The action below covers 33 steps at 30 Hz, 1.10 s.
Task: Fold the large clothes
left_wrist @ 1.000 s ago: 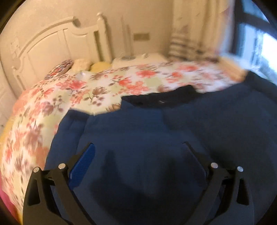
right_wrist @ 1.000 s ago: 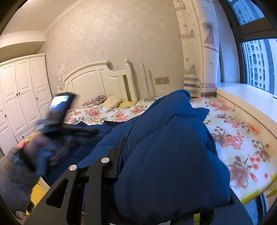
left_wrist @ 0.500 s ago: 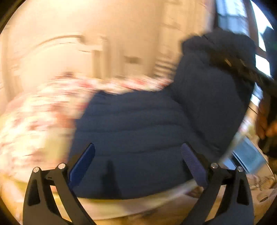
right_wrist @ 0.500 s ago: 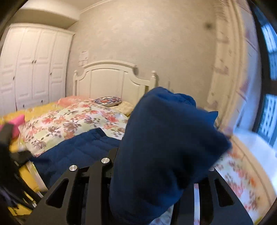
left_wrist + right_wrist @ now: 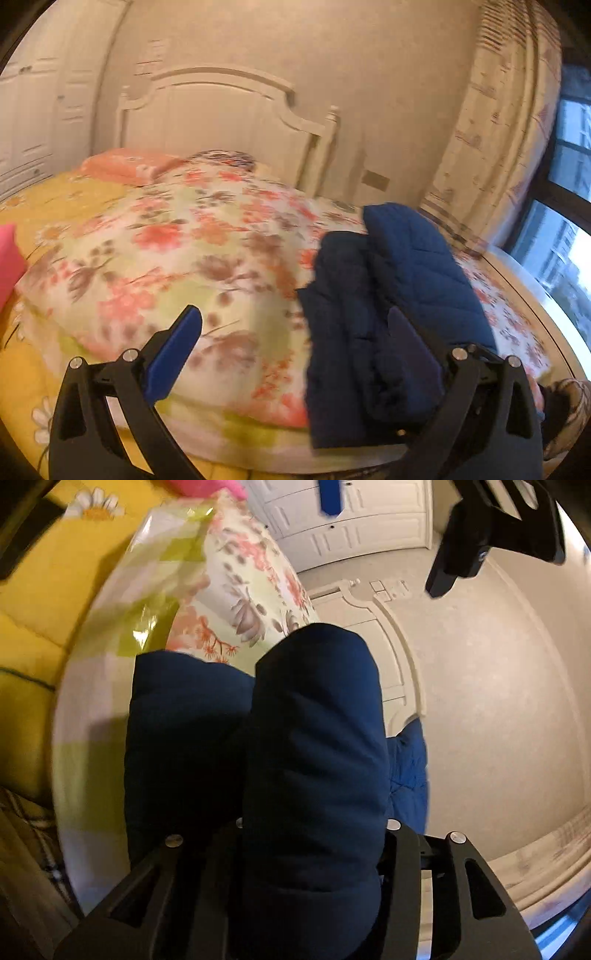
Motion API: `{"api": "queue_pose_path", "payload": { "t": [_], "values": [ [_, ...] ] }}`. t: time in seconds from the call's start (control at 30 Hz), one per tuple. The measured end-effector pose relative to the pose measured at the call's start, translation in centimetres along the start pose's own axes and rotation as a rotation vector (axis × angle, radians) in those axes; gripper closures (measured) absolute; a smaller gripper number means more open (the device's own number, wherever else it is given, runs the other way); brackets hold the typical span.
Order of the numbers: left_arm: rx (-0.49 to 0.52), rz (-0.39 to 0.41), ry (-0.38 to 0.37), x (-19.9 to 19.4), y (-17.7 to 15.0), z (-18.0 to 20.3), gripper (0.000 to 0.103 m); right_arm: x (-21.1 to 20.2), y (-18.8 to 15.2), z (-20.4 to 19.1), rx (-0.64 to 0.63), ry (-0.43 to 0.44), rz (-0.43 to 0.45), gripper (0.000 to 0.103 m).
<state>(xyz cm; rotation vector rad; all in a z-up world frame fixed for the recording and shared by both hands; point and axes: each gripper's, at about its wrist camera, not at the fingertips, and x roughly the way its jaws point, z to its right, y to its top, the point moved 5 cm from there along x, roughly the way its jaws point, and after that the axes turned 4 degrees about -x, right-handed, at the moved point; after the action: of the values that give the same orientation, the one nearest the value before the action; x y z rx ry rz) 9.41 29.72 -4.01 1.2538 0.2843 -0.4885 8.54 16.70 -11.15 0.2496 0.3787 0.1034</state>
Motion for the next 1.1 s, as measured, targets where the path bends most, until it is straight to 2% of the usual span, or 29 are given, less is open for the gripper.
{"api": "queue_pose_path", "payload": {
  "t": [0.07, 0.17, 0.2, 0.27, 0.33, 0.4, 0.43, 0.47, 0.5, 0.53, 0.57, 0.6, 0.63, 0.7, 0.8, 0.9, 0.97, 1.07, 1.1],
  "values": [
    [0.064, 0.008, -0.025, 0.9, 1.3, 2.4, 0.003, -0.1, 0.0, 0.2, 0.007, 0.008, 0.006, 0.057],
    [0.208, -0.020, -0.108, 2.8, 3.5, 7.6, 0.003, 0.0, 0.1, 0.0, -0.010, -0.011, 0.007, 0.057],
    [0.262, -0.057, -0.139, 4.2, 4.3, 9.9, 0.003, -0.1, 0.0, 0.1, -0.007, -0.010, 0.009, 0.057],
    [0.343, -0.143, -0.142, 7.3, 5.2, 12.9, 0.003, -0.1, -0.2, 0.1, -0.003, -0.011, 0.011, 0.057],
    [0.427, -0.215, -0.073, 10.8, 5.4, 14.6, 0.003, -0.2, -0.4, 0.1, -0.002, -0.015, 0.012, 0.057],
    [0.508, -0.308, 0.054, 15.1, 5.1, 14.5, 0.003, -0.2, -0.5, 0.2, 0.000, -0.018, 0.014, 0.057],
    [0.549, -0.327, 0.121, 16.6, 4.7, 13.9, 0.003, -0.3, -0.6, 0.1, 0.000, -0.019, 0.014, 0.056],
    [0.632, -0.331, 0.247, 18.6, 4.0, 12.9, 0.002, -0.4, -0.6, 0.2, -0.003, -0.023, 0.014, 0.056],
    [0.670, -0.345, 0.264, 19.6, 3.3, 12.3, 0.002, -0.6, -0.6, 0.2, -0.013, -0.030, 0.015, 0.054],
    [0.633, -0.402, 0.233, 21.0, 2.2, 11.2, 0.002, -1.1, -0.8, 0.2, -0.033, -0.034, 0.015, 0.053],
    [0.578, -0.415, 0.220, 21.3, 2.0, 10.3, 0.002, -1.8, -0.9, 0.6, -0.035, -0.026, 0.027, 0.053],
    [0.533, -0.407, 0.212, 21.4, 1.8, 9.5, 0.002, -2.9, -1.0, 1.1, -0.008, 0.009, 0.053, 0.050],
    [0.531, -0.390, 0.211, 21.4, 1.6, 9.2, 0.002, -4.1, -1.2, 1.9, 0.043, 0.051, 0.079, 0.043],
    [0.499, -0.366, 0.200, 21.1, 1.1, 8.3, 0.002, -6.7, -2.5, 4.8, 0.236, 0.204, 0.143, 0.035],
    [0.463, -0.363, 0.163, 20.9, 0.8, 7.5, 0.002, -8.7, -5.4, 9.7, 0.544, 0.409, 0.212, 0.036],
    [0.453, -0.369, 0.148, 21.2, 0.8, 7.5, 0.002, -8.5, -8.2, 13.8, 0.803, 0.463, 0.229, 0.042],
    [0.458, -0.361, 0.154, 21.2, 1.0, 7.8, 0.002, -7.1, -8.5, 14.1, 0.851, 0.440, 0.170, 0.045],
    [0.459, -0.341, 0.158, 20.8, 1.1, 7.9, 0.002, -3.1, -6.5, 8.9, 0.722, 0.506, 0.009, 0.045],
    [0.467, -0.330, 0.174, 20.3, 1.2, 7.9, 0.002, -2.7, -6.0, 7.6, 0.672, 0.467, -0.002, 0.045]
  ]
}}
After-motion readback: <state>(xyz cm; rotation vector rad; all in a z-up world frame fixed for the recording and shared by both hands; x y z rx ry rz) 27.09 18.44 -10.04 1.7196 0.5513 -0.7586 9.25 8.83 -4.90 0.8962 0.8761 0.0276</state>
